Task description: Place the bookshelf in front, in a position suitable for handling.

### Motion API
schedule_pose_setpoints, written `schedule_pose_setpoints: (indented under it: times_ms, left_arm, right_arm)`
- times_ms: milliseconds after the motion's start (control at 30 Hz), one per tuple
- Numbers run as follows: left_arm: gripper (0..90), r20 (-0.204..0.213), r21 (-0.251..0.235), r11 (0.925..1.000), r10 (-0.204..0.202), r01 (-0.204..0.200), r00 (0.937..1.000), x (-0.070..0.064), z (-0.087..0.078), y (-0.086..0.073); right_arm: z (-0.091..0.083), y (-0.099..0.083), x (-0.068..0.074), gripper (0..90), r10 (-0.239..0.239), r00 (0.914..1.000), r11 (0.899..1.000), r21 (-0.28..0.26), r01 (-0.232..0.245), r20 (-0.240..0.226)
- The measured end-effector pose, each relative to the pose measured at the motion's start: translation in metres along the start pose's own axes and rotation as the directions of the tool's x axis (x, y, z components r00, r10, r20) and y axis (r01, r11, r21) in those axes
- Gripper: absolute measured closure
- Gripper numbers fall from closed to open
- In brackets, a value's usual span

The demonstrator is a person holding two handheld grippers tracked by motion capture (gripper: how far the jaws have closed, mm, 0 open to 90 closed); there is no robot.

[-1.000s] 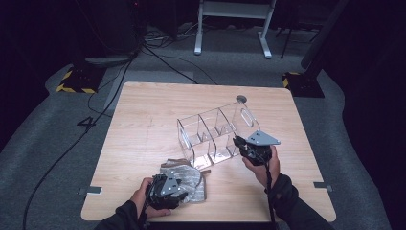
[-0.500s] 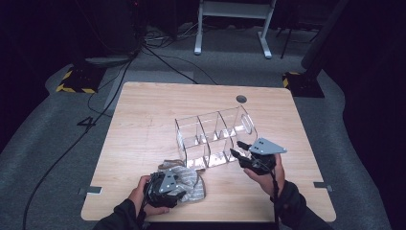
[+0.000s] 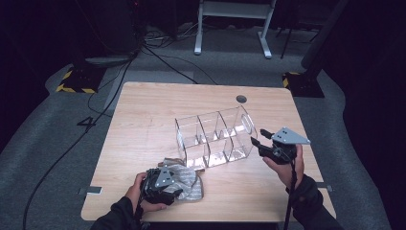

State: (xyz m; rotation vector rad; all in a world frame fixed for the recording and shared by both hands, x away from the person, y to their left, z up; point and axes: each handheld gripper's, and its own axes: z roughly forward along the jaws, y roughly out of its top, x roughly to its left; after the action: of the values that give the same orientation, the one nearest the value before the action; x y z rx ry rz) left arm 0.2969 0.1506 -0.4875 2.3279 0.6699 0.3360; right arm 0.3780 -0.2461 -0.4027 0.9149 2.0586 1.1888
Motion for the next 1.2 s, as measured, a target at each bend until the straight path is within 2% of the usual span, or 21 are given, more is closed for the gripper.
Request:
schedule_pose_setpoints:
  times_ms: [100,167,267,367,433,467,533,567,700,767,933,1033,1200]
  left_arm:
    - [29.8,-0.008,-0.001,1.0,-0.009,0.009,0.9999,0.003,0.001,-0.001]
    - [26.2,-0.024,-0.003,0.9998,-0.019,0.019,0.9995,0.006,0.001,-0.002]
    - [22.6,-0.033,-0.008,0.9993,-0.036,0.036,0.9988,0.011,0.002,-0.004]
    - [22.6,-0.038,-0.011,0.999,-0.043,0.043,0.9983,0.013,0.003,-0.004]
    - [22.6,-0.041,-0.01,0.9991,-0.042,0.042,0.9983,0.014,0.003,-0.004]
    - [22.7,-0.04,-0.009,0.9991,-0.042,0.041,0.9983,0.015,0.003,-0.004]
    - [22.7,-0.041,-0.006,0.9991,-0.043,0.043,0.9982,0.015,0.003,-0.003]
    - [22.7,-0.043,-0.006,0.9991,-0.042,0.042,0.9982,0.015,0.003,-0.003]
    - [22.6,-0.046,-0.008,0.999,-0.044,0.044,0.998,0.016,0.004,-0.003]
    - [22.5,-0.058,-0.006,0.9991,-0.042,0.042,0.9975,0.019,0.003,-0.003]
    - [22.0,-0.069,-0.007,0.9978,-0.067,0.067,0.9953,0.027,0.002,-0.006]
    - [18.2,-0.039,-0.009,0.9957,-0.093,0.092,0.9949,0.033,0.004,-0.007]
    - [15.8,-0.01,0.001,0.9948,-0.102,0.102,0.9948,0.037,0.007,-0.007]
  right_arm:
    - [0.015,-0.007,-0.011,49.9,0.031,0.9995,0.999,0.034,-0.031,-0.006]
    - [0.024,-0.009,-0.015,49.9,0.043,0.9982,0.998,0.04,-0.041,-0.041]
    - [0.034,-0.013,-0.017,56.6,0.05,0.9944,0.998,0.049,-0.045,-0.093]
    - [0.038,-0.014,-0.015,67.3,0.033,0.9937,0.998,0.054,-0.028,-0.107]
    - [0.038,-0.014,-0.01,71.0,-0.001,0.9961,0.999,0.052,0.005,-0.088]
    - [0.038,-0.014,-0.008,71.4,-0.018,0.9974,0.998,0.051,0.021,-0.07]
    - [0.037,-0.015,-0.007,71.7,-0.019,0.9979,0.999,0.048,0.022,-0.061]
    - [0.035,-0.016,-0.006,72.0,-0.007,0.9986,0.999,0.048,0.01,-0.052]
    - [0.03,-0.018,0.002,71.8,-0.009,0.9997,0.999,0.045,0.01,-0.024]
    - [0.022,-0.022,0.009,70.4,0.009,0.9999,0.999,0.043,-0.008,-0.008]
    - [0.001,-0.026,0.024,63.2,-0.009,0.9983,0.998,0.058,0.013,-0.058]
    - [-0.007,-0.029,0.029,61.4,0.006,0.9957,0.998,0.063,0.0,-0.092]
    - [-0.017,-0.032,0.034,55.2,-0.016,0.9896,0.998,0.054,0.024,-0.143]
